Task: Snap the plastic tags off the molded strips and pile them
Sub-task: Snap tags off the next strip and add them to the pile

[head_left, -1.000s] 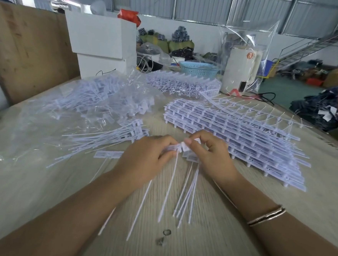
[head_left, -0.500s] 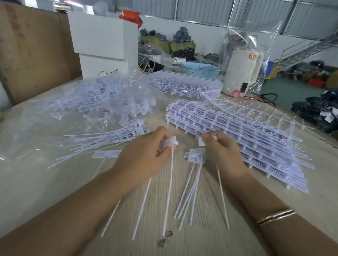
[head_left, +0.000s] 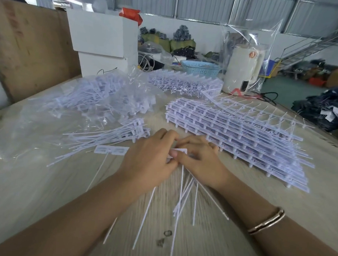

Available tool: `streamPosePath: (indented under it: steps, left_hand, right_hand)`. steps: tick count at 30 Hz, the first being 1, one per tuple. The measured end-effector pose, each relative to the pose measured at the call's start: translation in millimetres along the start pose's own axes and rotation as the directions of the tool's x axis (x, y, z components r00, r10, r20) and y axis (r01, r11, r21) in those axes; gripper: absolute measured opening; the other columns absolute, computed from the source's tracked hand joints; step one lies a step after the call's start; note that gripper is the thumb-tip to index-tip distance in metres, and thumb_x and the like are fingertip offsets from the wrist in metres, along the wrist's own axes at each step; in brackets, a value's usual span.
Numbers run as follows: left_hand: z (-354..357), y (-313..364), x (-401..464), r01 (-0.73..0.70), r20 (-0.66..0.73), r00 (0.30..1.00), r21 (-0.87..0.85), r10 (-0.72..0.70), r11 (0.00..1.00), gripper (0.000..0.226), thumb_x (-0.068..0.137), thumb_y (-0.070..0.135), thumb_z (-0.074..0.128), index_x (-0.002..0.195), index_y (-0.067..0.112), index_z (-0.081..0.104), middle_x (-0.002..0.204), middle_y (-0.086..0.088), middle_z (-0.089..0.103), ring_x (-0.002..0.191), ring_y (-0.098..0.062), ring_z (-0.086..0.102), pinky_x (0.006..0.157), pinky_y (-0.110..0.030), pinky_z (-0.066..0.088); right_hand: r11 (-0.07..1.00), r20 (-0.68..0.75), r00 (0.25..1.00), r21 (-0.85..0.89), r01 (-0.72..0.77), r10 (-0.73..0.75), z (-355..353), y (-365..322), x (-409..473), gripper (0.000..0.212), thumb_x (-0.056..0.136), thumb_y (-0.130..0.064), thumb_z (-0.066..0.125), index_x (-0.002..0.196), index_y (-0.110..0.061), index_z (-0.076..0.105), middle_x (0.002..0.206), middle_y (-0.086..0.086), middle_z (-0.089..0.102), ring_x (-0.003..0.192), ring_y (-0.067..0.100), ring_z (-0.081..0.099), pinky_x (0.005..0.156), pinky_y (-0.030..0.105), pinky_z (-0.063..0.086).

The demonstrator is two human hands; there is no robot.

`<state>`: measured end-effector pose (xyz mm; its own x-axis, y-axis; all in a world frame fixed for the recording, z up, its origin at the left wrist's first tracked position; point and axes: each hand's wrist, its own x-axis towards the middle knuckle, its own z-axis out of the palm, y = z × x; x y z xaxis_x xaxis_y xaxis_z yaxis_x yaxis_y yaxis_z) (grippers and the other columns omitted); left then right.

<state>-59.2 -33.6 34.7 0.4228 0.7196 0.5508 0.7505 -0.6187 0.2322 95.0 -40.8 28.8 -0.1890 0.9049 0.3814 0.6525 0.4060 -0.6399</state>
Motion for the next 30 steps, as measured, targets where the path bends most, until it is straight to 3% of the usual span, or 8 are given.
streamPosePath:
  steps: [3, 5, 7, 13, 18, 23, 26, 30]
  left_hand:
    - [-4, -9, 0, -0.006, 0.069, 0.998, 0.018, 0.005, 1.0, 0.029, 0.086, 0.042, 0.053, 0.111, 0.028, 0.054, 0.101, 0.008, 0.062, 0.093, -0.018, 0.059, 0.075, -0.032, 0.045]
    - [-6, -15, -1, -0.009, 0.138, 0.99, 0.008, 0.008, 1.0, 0.028, 0.088, 0.034, 0.049, 0.116, 0.03, 0.053, 0.1, 0.007, 0.061, 0.093, -0.018, 0.056, 0.074, -0.033, 0.046]
    - [-6, -18, -1, -0.021, 0.167, 0.986, 0.04, 0.014, 0.999, 0.035, 0.087, 0.029, 0.048, 0.122, 0.032, 0.05, 0.104, 0.007, 0.06, 0.094, -0.016, 0.055, 0.074, -0.033, 0.047]
    - [-2, -23, -1, -0.043, 0.174, 0.984, 0.088, 0.027, 0.995, 0.032, 0.088, 0.038, 0.052, 0.12, 0.035, 0.05, 0.108, 0.01, 0.061, 0.097, -0.014, 0.056, 0.075, -0.033, 0.048]
    - [-6, -27, 1, -0.067, 0.115, 0.992, 0.052, 0.06, 0.996, 0.032, 0.093, 0.044, 0.048, 0.125, 0.039, 0.052, 0.101, 0.01, 0.066, 0.089, -0.015, 0.06, 0.065, -0.028, 0.044]
    - [-9, -32, 2, -0.002, 0.098, 0.995, 0.011, 0.001, 1.0, 0.028, 0.096, 0.045, 0.037, 0.119, 0.044, 0.052, 0.083, 0.004, 0.068, 0.074, -0.019, 0.064, 0.062, -0.029, 0.047]
    - [-10, -33, 1, 0.037, 0.063, 0.997, 0.017, -0.038, 0.999, 0.028, 0.094, 0.046, 0.04, 0.117, 0.045, 0.056, 0.076, 0.001, 0.069, 0.067, -0.02, 0.063, 0.059, -0.028, 0.046]
    - [-10, -31, 2, 0.053, 0.067, 0.997, -0.066, -0.049, 0.996, 0.024, 0.096, 0.039, 0.043, 0.108, 0.038, 0.064, 0.068, 0.002, 0.066, 0.063, -0.02, 0.062, 0.059, -0.033, 0.049]
  right_hand:
    - [0.981, -0.089, 0.996, 0.194, 0.006, 0.012, -8, 8, 2, 0.019, 0.088, -0.01, 0.062, 0.076, 0.0, 0.071, 0.083, 0.004, 0.063, 0.087, 0.004, 0.054, 0.087, 0.021, 0.035]
    - [0.938, -0.123, 0.987, 0.343, -0.055, 0.103, -12, 12, 2, 0.021, 0.088, -0.005, 0.059, 0.069, 0.002, 0.066, 0.076, 0.002, 0.059, 0.077, 0.006, 0.054, 0.083, 0.025, 0.038]
    - [0.9, -0.13, 0.974, 0.42, -0.116, 0.186, -14, 17, 3, 0.023, 0.088, -0.005, 0.058, 0.066, 0.001, 0.062, 0.071, 0.0, 0.056, 0.072, 0.012, 0.053, 0.078, 0.031, 0.038]
    - [0.876, -0.097, 0.973, 0.46, -0.142, 0.209, -13, 16, 1, 0.022, 0.09, -0.012, 0.059, 0.068, -0.01, 0.063, 0.071, 0.0, 0.057, 0.063, 0.003, 0.055, 0.063, 0.011, 0.041]
    - [0.82, -0.054, 0.968, 0.544, -0.177, 0.245, -15, 19, 1, 0.018, 0.089, -0.017, 0.06, 0.082, -0.001, 0.065, 0.076, 0.006, 0.063, 0.072, 0.014, 0.059, 0.074, 0.024, 0.045]
    - [0.95, -0.139, 0.987, 0.311, -0.035, 0.081, -16, 17, 0, 0.014, 0.088, -0.017, 0.063, 0.076, -0.024, 0.066, 0.078, -0.007, 0.059, 0.079, 0.012, 0.057, 0.08, 0.031, 0.043]
    - [0.985, -0.226, 0.97, 0.125, 0.119, -0.088, -16, 17, 1, 0.008, 0.087, -0.014, 0.065, 0.082, -0.019, 0.069, 0.082, -0.004, 0.062, 0.083, 0.015, 0.058, 0.084, 0.041, 0.043]
    - [0.972, -0.293, 0.934, -0.171, 0.159, -0.204, -17, 15, -2, 0.009, 0.086, -0.028, 0.059, 0.083, -0.03, 0.068, 0.081, -0.023, 0.056, 0.088, 0.006, 0.053, 0.086, 0.036, 0.021]
